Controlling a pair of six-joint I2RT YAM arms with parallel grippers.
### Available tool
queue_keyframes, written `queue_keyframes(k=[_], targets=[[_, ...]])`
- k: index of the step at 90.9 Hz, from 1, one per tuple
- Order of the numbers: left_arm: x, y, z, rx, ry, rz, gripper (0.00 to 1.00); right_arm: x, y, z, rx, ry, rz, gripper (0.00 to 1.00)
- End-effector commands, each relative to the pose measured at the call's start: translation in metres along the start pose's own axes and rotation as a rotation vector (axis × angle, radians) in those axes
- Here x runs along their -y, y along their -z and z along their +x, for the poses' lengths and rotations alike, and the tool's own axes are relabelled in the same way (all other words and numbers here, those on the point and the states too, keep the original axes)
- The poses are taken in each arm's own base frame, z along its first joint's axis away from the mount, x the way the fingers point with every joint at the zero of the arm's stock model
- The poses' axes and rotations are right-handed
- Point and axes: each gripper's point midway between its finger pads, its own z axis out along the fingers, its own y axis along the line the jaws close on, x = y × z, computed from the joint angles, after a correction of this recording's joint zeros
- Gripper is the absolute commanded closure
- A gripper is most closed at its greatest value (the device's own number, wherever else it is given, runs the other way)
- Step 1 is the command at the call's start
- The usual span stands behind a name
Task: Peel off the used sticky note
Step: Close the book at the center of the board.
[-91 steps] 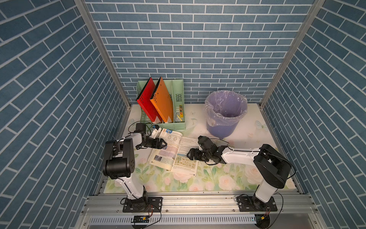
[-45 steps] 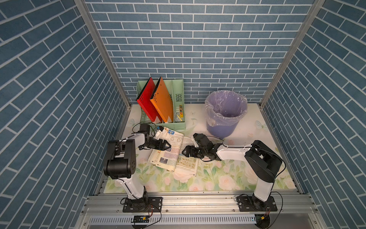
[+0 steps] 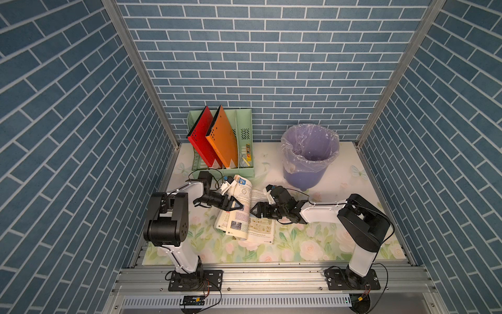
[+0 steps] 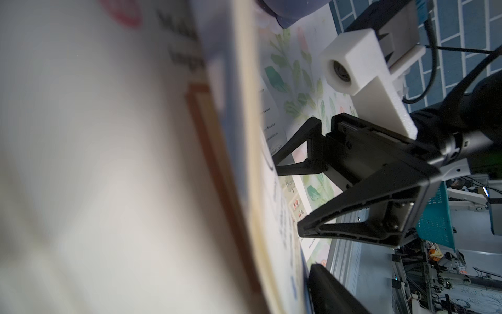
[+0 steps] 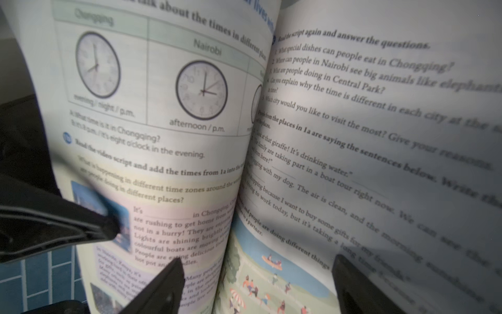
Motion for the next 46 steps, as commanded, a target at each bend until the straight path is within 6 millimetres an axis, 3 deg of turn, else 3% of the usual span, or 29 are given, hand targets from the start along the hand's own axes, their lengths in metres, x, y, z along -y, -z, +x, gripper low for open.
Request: queue_keyframes(k=[1,21,46], targets=[[0.032,-0.002,-0.010,-0.007,-0.064,0.084,0.22,0.010,0.003,0.012,-0.032,-0.041,0.003,0.14],[0.069,-0.003,-0.022,-0.026,-0.219,0.046,0.21,0.009,0.007,0.009,-0.030,-0.042,-0.001,0.14],[0.073,-0.012,-0.014,-0.067,-0.243,0.032,0.21,-0.001,0.051,-0.005,0.045,-0.015,-0.014,0.14]])
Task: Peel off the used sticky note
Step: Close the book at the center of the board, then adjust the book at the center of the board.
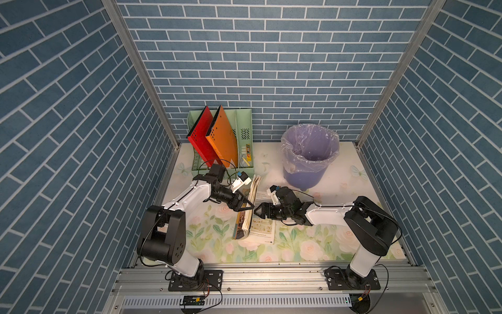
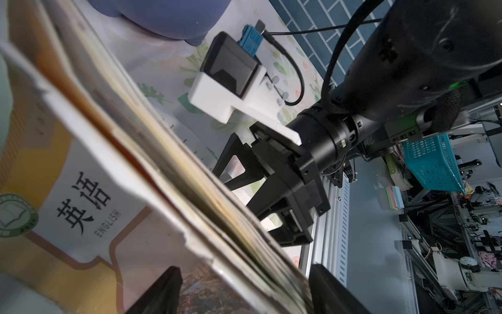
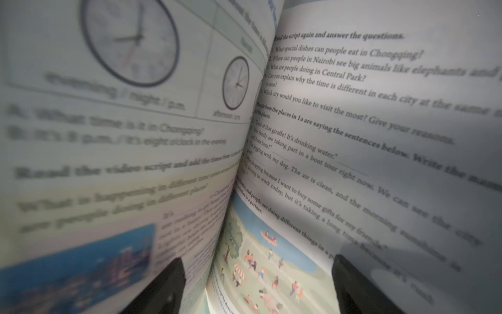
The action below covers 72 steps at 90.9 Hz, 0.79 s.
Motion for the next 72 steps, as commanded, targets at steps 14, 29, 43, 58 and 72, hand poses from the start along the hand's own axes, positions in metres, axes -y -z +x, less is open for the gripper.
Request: queue_keyframes(k=[14,29,43,58,72], targets=[[0.007,-0.009,0.002,-0.038,0.000,0.014,0.21,0.013,0.053,-0.001,0.060,-0.011,0.070,0.14],[0.027,-0.010,-0.008,-0.053,-0.052,0.029,0.19,0.030,0.073,0.002,0.094,-0.040,0.107,0.13],[0.021,-0.009,-0.007,-0.066,-0.055,0.000,0.19,0.036,0.073,0.002,0.101,-0.049,0.129,0.13],[-0.003,-0.008,0.010,-0.103,-0.018,-0.095,0.19,0.052,0.067,0.003,0.088,-0.065,0.202,0.13],[-0.020,-0.007,0.029,-0.132,0.016,-0.157,0.19,0.051,0.058,-0.001,0.086,-0.047,0.232,0.16]])
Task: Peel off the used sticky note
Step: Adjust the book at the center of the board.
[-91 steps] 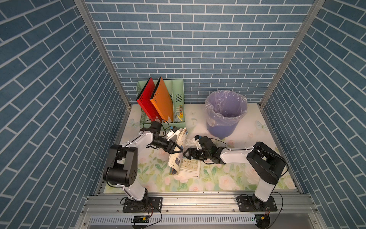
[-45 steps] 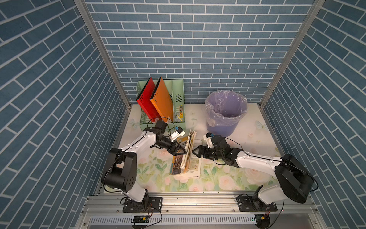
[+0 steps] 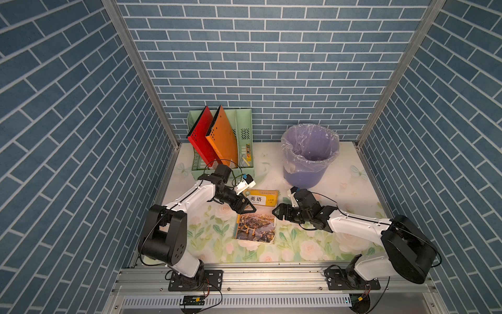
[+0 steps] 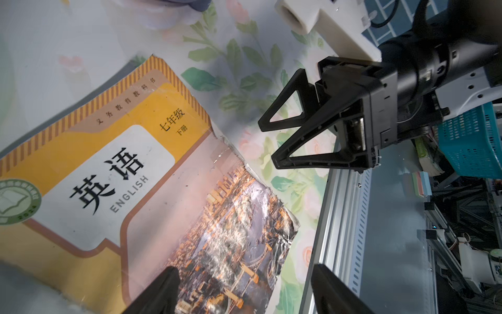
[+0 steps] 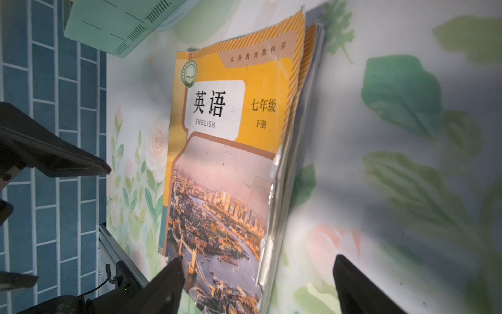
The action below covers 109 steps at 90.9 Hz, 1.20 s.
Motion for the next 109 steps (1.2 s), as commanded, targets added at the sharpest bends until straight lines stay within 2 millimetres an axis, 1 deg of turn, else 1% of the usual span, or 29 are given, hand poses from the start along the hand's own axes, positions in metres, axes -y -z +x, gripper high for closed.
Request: queue_keyframes(k=[1,4,9,15,20,29,39,45,48,57,63,67,69,73,78,81,85,89,93,99,109], targets=[[-0.015,0.000,0.016,-0.030,0.027,-0.067,0.19,0.000,-0.007,-0.008,0.012,0.035,0.055,0.16],[-0.019,0.000,0.019,-0.033,0.031,-0.078,0.20,-0.002,-0.011,-0.008,0.008,0.048,0.067,0.19],[-0.026,0.000,0.024,-0.039,0.033,-0.108,0.21,-0.006,-0.016,-0.011,0.005,0.067,0.081,0.27],[-0.036,0.001,0.028,-0.040,0.041,-0.138,0.25,-0.007,-0.026,-0.013,0.001,0.083,0.100,0.44],[-0.043,0.002,0.031,-0.041,0.044,-0.160,0.29,-0.009,-0.033,-0.016,-0.002,0.094,0.105,0.54],[-0.055,0.002,0.038,-0.047,0.031,-0.229,0.36,-0.011,-0.047,-0.017,-0.018,0.116,0.125,0.64],[-0.068,0.002,0.045,-0.049,0.019,-0.302,0.42,-0.010,-0.062,-0.017,-0.034,0.148,0.167,0.69],[-0.077,0.000,0.051,-0.066,0.029,-0.342,0.45,-0.010,-0.068,-0.017,-0.047,0.166,0.182,0.70],[-0.080,-0.001,0.054,-0.076,0.031,-0.353,0.46,-0.007,-0.070,-0.020,-0.037,0.174,0.206,0.71],[-0.086,-0.005,0.059,-0.094,0.036,-0.361,0.47,-0.007,-0.073,-0.025,-0.031,0.197,0.229,0.71],[-0.086,-0.010,0.061,-0.106,0.036,-0.355,0.48,-0.005,-0.073,-0.026,-0.039,0.204,0.249,0.69],[-0.086,-0.013,0.063,-0.116,0.037,-0.348,0.49,-0.001,-0.070,-0.025,-0.042,0.204,0.272,0.65],[-0.085,-0.015,0.063,-0.119,0.038,-0.345,0.49,0.001,-0.067,-0.024,-0.042,0.201,0.284,0.61],[-0.084,-0.018,0.064,-0.123,0.033,-0.337,0.50,0.004,-0.058,-0.024,-0.029,0.197,0.298,0.48],[-0.082,-0.022,0.067,-0.131,0.030,-0.331,0.51,0.011,-0.045,-0.021,-0.013,0.185,0.320,0.36],[-0.082,-0.023,0.067,-0.133,0.026,-0.330,0.51,0.016,-0.036,-0.020,0.000,0.177,0.334,0.33],[-0.082,-0.024,0.069,-0.138,0.023,-0.326,0.51,0.020,-0.028,-0.018,0.016,0.169,0.339,0.31],[-0.081,-0.026,0.071,-0.144,0.024,-0.318,0.52,0.023,-0.026,-0.014,0.020,0.165,0.331,0.31],[-0.081,-0.028,0.073,-0.152,0.027,-0.311,0.52,0.025,-0.029,-0.010,0.015,0.161,0.317,0.32],[-0.079,-0.031,0.075,-0.160,0.028,-0.301,0.52,0.026,-0.039,-0.004,-0.009,0.147,0.297,0.41],[-0.074,-0.035,0.077,-0.167,0.022,-0.285,0.54,0.014,-0.054,-0.002,-0.023,0.164,0.259,0.51]])
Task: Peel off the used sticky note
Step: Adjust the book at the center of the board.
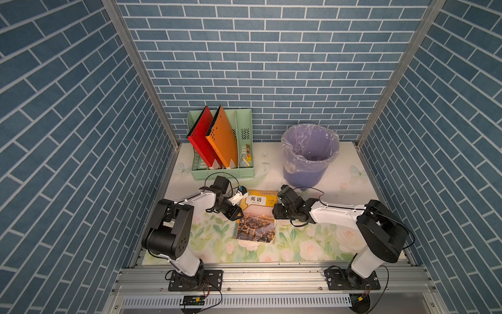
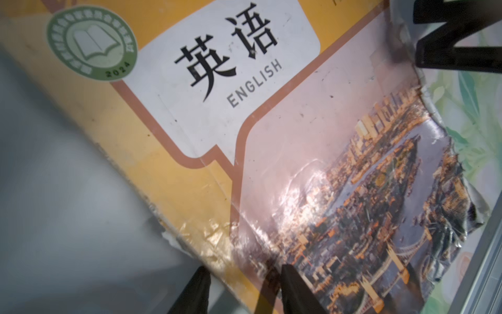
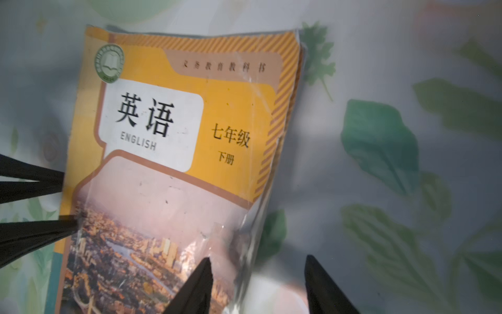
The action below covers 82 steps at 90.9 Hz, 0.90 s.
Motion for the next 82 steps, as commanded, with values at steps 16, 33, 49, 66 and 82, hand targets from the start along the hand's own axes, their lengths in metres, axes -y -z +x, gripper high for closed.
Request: queue_keyframes(k=[16,33,49,66,82], targets=[[0.022,-0.011,0.018,-0.065,-0.043,0.056,0.58,-0.020,-0.016,-0.004,-0.004,0.043,-0.032,0.68],[0.033,-0.011,0.011,-0.075,-0.070,0.098,0.59,-0.032,-0.017,-0.009,-0.003,0.059,-0.064,0.80],[0.052,-0.008,0.013,-0.094,-0.142,0.115,0.57,-0.029,-0.013,-0.001,-0.013,0.070,-0.054,0.80],[0.034,0.004,-0.002,-0.071,-0.132,0.036,0.55,-0.010,0.005,0.006,0.019,0.032,-0.024,0.80],[0.021,0.017,-0.021,-0.026,-0.117,-0.018,0.51,-0.006,0.017,0.006,0.052,0.017,-0.027,0.65]])
